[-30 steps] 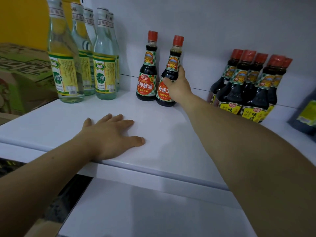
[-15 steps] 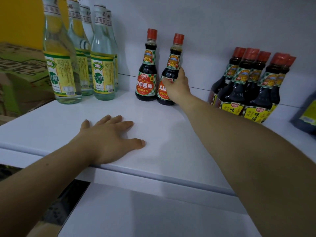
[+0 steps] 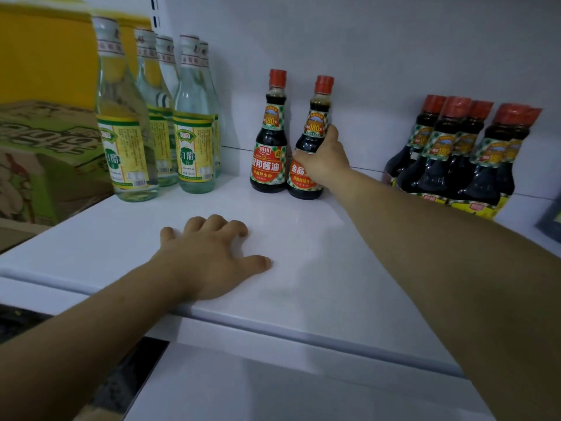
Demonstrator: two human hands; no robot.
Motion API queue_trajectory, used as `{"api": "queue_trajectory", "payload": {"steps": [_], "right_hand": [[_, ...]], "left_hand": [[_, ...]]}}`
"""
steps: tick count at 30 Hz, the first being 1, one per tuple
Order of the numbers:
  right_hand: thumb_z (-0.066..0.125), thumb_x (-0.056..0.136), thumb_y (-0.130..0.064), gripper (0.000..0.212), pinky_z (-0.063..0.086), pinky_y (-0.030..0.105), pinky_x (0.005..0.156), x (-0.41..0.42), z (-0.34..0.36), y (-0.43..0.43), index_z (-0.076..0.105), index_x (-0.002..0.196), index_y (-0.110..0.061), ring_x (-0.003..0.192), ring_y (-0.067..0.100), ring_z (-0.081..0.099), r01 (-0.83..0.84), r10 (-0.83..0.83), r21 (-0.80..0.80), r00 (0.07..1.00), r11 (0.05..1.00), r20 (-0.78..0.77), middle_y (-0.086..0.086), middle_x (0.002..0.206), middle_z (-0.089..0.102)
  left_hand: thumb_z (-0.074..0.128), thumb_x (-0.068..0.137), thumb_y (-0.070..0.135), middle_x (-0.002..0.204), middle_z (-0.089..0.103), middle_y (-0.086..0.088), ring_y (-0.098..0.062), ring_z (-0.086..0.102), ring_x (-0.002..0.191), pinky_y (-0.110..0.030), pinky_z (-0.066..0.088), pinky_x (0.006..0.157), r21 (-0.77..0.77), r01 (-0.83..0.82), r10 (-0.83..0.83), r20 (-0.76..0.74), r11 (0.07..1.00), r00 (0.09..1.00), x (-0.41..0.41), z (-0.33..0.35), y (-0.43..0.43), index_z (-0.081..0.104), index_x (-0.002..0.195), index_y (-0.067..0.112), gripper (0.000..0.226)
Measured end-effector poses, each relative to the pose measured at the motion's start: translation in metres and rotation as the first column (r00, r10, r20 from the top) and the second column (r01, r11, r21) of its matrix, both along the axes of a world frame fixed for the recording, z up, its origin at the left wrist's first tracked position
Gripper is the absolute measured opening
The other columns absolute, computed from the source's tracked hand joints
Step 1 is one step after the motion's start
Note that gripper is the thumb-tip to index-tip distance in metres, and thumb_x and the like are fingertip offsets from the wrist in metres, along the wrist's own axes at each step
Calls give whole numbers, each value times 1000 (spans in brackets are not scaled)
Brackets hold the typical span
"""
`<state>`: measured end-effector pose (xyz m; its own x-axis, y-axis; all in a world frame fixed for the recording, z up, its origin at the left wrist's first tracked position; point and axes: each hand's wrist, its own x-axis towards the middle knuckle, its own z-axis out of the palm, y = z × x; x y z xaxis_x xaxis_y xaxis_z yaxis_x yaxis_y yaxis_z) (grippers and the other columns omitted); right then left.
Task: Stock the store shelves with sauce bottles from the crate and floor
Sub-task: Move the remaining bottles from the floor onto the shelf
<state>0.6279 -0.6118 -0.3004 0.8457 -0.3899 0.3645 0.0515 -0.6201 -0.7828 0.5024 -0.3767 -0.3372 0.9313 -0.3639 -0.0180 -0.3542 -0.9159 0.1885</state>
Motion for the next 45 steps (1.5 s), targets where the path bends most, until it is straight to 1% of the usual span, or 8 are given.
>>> {"api": "queue_trajectory", "payload": {"steps": [10,15,20,24,27,30,38,45], "right_hand": [[71,85,-23,68,45,45,101,-6,-3,1,32,140,-18,120,28,54,-44,44,35,999,998,2,6,134,52],[69,86,-38,99,37,44,110,-35,1,9,0,155,-19,138,30,37,-14,18,70,998,997,-58,10,154,27],[70,83,-42,72,45,35,95,-87,9,20,35,142,-20,118,26,55,-94,87,-55,989,994,-116,7,134,50],[64,88,-45,55,43,30,90,-135,33,48,46,133,-17,106,18,54,-228,189,-193,961,954,-202,-3,119,56],[59,87,-56,65,43,34,99,-167,49,83,46,137,-17,120,25,54,-293,240,-283,949,913,-207,5,133,57],[54,91,-56,78,35,33,103,-203,60,126,25,152,-17,138,28,37,-401,329,-316,909,860,-256,8,156,32],[51,93,-57,80,36,39,102,-270,54,240,15,155,-22,140,30,33,-669,561,-364,743,648,-366,4,161,19],[48,94,-58,75,36,39,104,-298,27,327,19,154,-24,141,29,32,-824,701,-404,557,398,-445,3,160,22]], "left_hand": [[30,75,82,146,28,15,-13,26,138,-51,18,110,-12,17,-17,-1,1000,1000,4,-5,-1,31,134,45,70],[36,76,80,143,35,13,-15,33,134,-50,19,109,-81,0,-1,-18,997,1000,3,-1,0,40,130,43,65],[50,76,75,150,33,6,-21,35,136,-49,23,113,-199,-41,24,-91,979,996,-3,14,13,41,138,35,74],[57,78,67,155,29,3,-22,34,138,-42,27,114,-223,-62,47,-72,973,996,-38,42,37,35,144,32,78],[58,83,59,157,25,5,-19,28,142,-38,25,114,-218,-76,67,-51,973,996,-76,56,60,30,147,30,76],[56,86,58,159,15,5,-19,17,146,-39,22,115,-180,-104,99,-32,978,995,-116,64,89,25,150,30,77],[56,84,61,159,13,4,-24,26,142,-43,30,112,-93,-377,370,-87,921,925,-214,54,175,22,150,31,79],[57,86,55,159,15,-1,-24,21,144,-37,25,114,-82,-633,621,-133,770,773,-286,25,236,22,151,25,80]]}}
